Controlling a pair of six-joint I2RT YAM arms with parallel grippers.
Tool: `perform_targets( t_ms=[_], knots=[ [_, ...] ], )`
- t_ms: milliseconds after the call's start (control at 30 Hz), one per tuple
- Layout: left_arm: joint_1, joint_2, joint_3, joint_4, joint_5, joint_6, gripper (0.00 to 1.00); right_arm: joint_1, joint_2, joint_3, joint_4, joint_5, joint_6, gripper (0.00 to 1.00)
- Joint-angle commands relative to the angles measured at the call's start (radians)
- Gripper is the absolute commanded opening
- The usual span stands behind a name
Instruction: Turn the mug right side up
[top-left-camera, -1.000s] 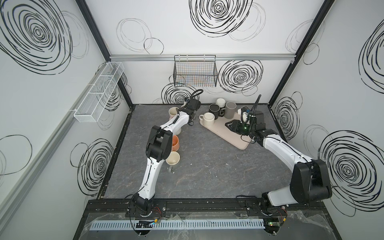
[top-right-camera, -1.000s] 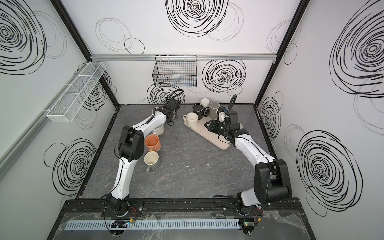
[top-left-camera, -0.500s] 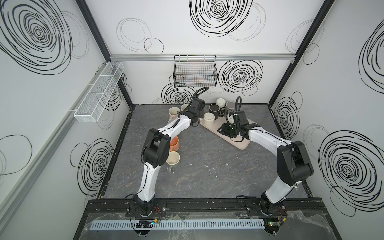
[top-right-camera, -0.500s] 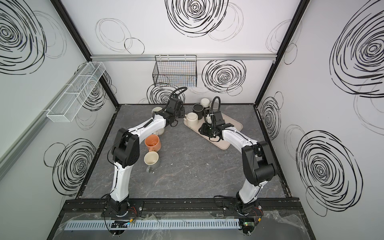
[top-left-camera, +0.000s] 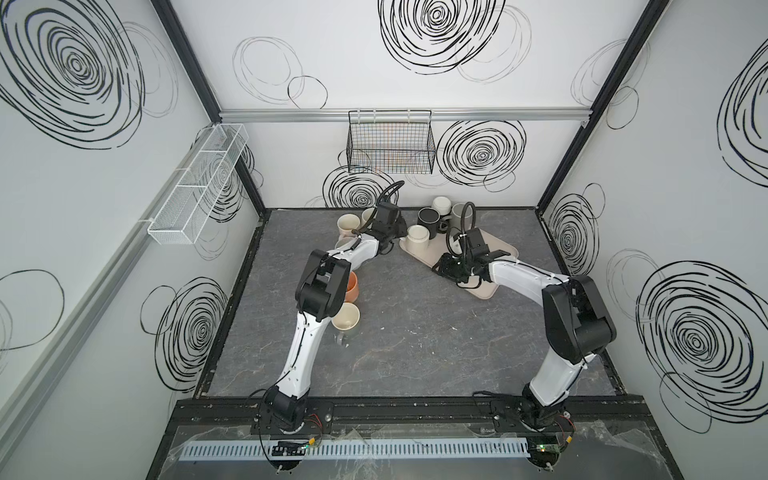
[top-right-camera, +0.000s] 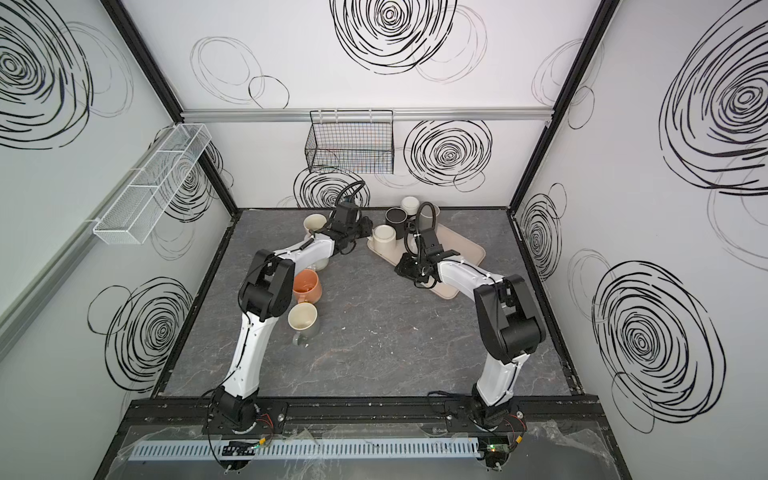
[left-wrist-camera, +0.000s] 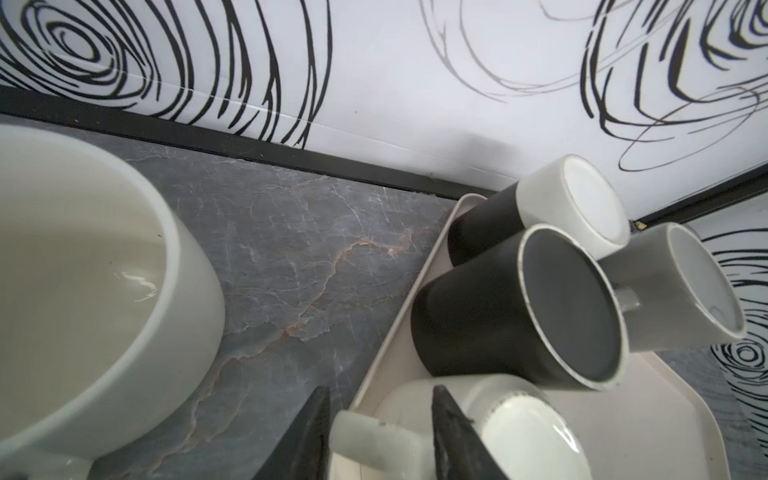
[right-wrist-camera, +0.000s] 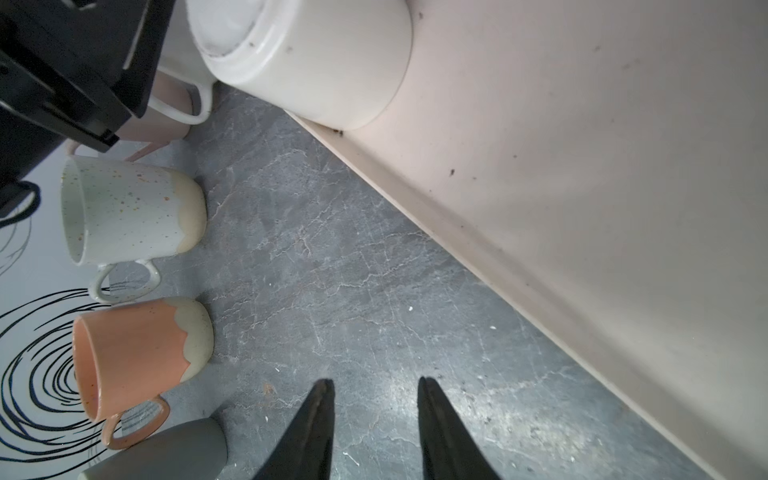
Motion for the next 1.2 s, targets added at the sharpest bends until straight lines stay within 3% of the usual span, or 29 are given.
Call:
perform_targets(
  t_ms=[0, 333, 567, 900, 1167],
  knots=[
    [0.004, 0.048, 0.059, 0.110, 0.062, -0.059, 0.43, -0.011, 0.011, 0.023, 0.007, 0.000, -0.011, 0.38],
    [-0.017, 0.092, 0.084, 0.092, 0.107, -0.128, 0.43, -0.049, 0.035, 0.013, 0.033, -0.056, 0.005, 0.30],
    [-0.065, 0.013, -0.024, 0.093, 0.087, -0.139, 0.43, -0.076, 0.012, -0.024, 0.041, -0.060, 0.014, 0.29],
    [-0.169, -0.162, -0.301, 0.199, 0.065, -0.185, 0.43, -0.136, -0.055, -0.087, 0.018, -0.019, -0.011, 0.32],
    [-0.268, -0.157, -0.286, 0.237, 0.104, -0.212, 0.44, -0.166, -0.071, -0.075, -0.021, 0.012, -0.031, 0.38]
  ],
)
